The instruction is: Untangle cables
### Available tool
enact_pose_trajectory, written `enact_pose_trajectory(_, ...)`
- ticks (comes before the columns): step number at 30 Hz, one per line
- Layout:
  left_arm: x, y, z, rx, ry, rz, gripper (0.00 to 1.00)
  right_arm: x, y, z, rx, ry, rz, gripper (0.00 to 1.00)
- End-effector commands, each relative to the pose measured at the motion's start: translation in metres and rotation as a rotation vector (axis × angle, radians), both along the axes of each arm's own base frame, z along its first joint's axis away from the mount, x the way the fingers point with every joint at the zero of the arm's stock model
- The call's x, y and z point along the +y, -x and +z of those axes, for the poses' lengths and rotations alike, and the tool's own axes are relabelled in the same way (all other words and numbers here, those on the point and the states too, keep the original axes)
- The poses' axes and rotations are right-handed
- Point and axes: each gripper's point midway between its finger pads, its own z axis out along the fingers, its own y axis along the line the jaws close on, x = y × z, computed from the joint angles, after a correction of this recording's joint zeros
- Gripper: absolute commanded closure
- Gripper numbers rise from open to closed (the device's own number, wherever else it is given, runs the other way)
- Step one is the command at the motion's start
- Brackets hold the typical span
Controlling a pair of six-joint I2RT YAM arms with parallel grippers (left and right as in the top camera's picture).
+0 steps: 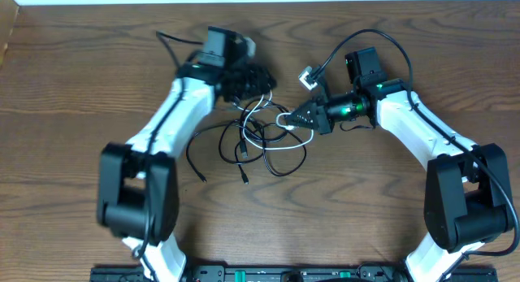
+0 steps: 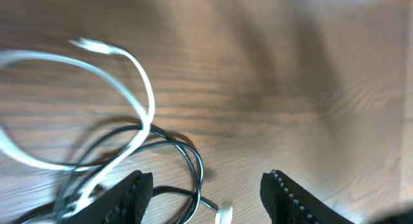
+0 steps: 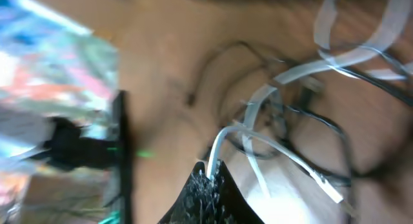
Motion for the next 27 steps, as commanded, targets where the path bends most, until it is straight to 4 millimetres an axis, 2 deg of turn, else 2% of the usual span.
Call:
enact_pose_trajectory(1,0.035,-0.008,0.009,-0.006,-0.027,0.074,0.41,-0.031,-0.026,-0.043,0.053,0.279,-0.224,0.99)
enact_pose_trajectory(3,0.058,-0.007,0.000,0.034,-0.075,0.131,0.41,-0.043,-0.034,-0.053,0.060,0.362,-0.301,0.99)
enact_pose_trajectory(4,0.069,-0.005,-0.005,0.057,-0.108,0.159,0.38,-0.049,-0.037,-0.057,0.063,0.400,-0.338,0.99)
enact_pose_trajectory(5,0.090,0.000,-0.015,0.098,-0.177,0.210,0.31,-0.061,-0.043,-0.064,0.069,0.466,-0.405,0.99)
enact_pose_trajectory(8,0.125,0.010,-0.028,0.149,-0.313,0.278,0.29,-0.085,-0.052,-0.075,0.095,0.584,-0.553,0.99)
enact_pose_trajectory(11,0.146,0.015,-0.034,0.151,-0.424,0.270,0.28,-0.098,-0.057,-0.079,0.124,0.634,-0.657,0.99)
enact_pose_trajectory(16,0.166,0.018,-0.037,0.142,-0.544,0.266,0.27,-0.095,-0.061,-0.077,0.120,0.618,-0.673,0.98)
enact_pose_trajectory(18,0.173,0.021,-0.039,0.149,-0.584,0.280,0.26,-0.093,-0.061,-0.076,0.115,0.615,-0.670,0.93)
enact_pose_trajectory(19,0.176,0.023,-0.041,0.155,-0.597,0.283,0.21,-0.092,-0.061,-0.076,0.111,0.614,-0.669,0.88)
enact_pose_trajectory(23,0.176,0.024,-0.049,0.154,-0.599,0.284,0.21,-0.088,-0.065,-0.073,0.091,0.600,-0.668,0.85)
enact_pose_trajectory(27,0.176,0.024,-0.050,0.149,-0.597,0.286,0.20,-0.082,-0.072,-0.068,0.061,0.565,-0.668,0.78)
